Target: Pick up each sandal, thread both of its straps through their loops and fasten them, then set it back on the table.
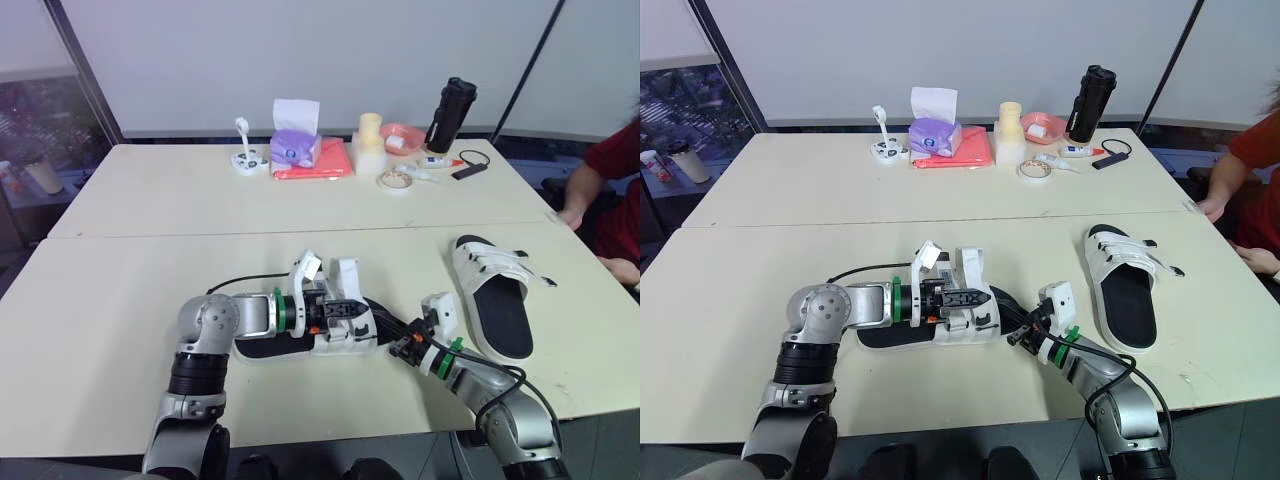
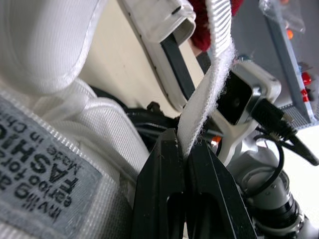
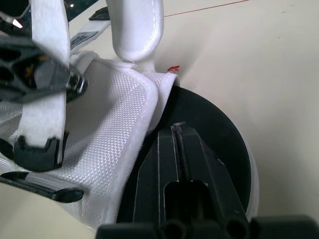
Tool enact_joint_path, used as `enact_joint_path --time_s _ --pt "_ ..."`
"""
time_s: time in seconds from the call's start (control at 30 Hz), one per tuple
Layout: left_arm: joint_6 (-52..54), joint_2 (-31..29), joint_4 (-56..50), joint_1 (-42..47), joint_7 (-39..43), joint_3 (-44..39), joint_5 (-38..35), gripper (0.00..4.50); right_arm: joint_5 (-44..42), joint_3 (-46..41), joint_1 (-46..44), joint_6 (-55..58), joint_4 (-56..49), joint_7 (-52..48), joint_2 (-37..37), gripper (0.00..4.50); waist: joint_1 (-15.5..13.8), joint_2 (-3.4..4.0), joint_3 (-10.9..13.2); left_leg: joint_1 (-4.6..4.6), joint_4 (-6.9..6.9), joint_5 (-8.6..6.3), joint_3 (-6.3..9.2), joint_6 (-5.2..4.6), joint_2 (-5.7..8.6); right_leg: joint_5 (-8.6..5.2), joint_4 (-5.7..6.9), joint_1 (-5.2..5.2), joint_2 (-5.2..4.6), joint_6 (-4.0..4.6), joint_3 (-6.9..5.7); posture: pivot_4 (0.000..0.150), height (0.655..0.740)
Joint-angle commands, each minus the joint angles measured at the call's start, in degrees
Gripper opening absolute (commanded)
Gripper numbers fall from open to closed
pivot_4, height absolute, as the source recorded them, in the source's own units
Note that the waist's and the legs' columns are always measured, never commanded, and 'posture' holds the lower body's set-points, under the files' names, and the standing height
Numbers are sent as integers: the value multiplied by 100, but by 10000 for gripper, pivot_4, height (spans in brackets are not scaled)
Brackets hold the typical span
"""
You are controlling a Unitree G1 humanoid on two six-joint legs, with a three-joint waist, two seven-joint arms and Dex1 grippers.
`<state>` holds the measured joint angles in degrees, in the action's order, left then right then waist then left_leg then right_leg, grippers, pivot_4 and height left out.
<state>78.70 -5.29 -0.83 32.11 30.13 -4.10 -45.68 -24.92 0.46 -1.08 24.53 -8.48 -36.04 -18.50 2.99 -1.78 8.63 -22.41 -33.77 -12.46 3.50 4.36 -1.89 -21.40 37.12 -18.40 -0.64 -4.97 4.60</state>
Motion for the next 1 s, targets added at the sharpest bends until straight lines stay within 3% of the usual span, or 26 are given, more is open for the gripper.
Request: enact_joint_path --time_s 0.03,0.3,1.0 --pt "-11 36 -138 106 86 -104 -233 201 268 482 264 398 707 11 68 0 2 0 0 0 0 0 0 0 0 0 0 0 0 0 0 1500 7400" --pt "661 408 110 546 -456 -1385 -1063 201 285 478 233 367 772 13 105 0 36 -9 6 -1 -1 0 0 1 1 0 0 -1 1 -1 0 1500 7400" --pt "-11 -32 57 112 -174 51 -457 201 309 444 241 341 798 9 120 0 78 -11 7 0 0 3 1 12 1 1 0 1 -1 -1 0 1500 7400"
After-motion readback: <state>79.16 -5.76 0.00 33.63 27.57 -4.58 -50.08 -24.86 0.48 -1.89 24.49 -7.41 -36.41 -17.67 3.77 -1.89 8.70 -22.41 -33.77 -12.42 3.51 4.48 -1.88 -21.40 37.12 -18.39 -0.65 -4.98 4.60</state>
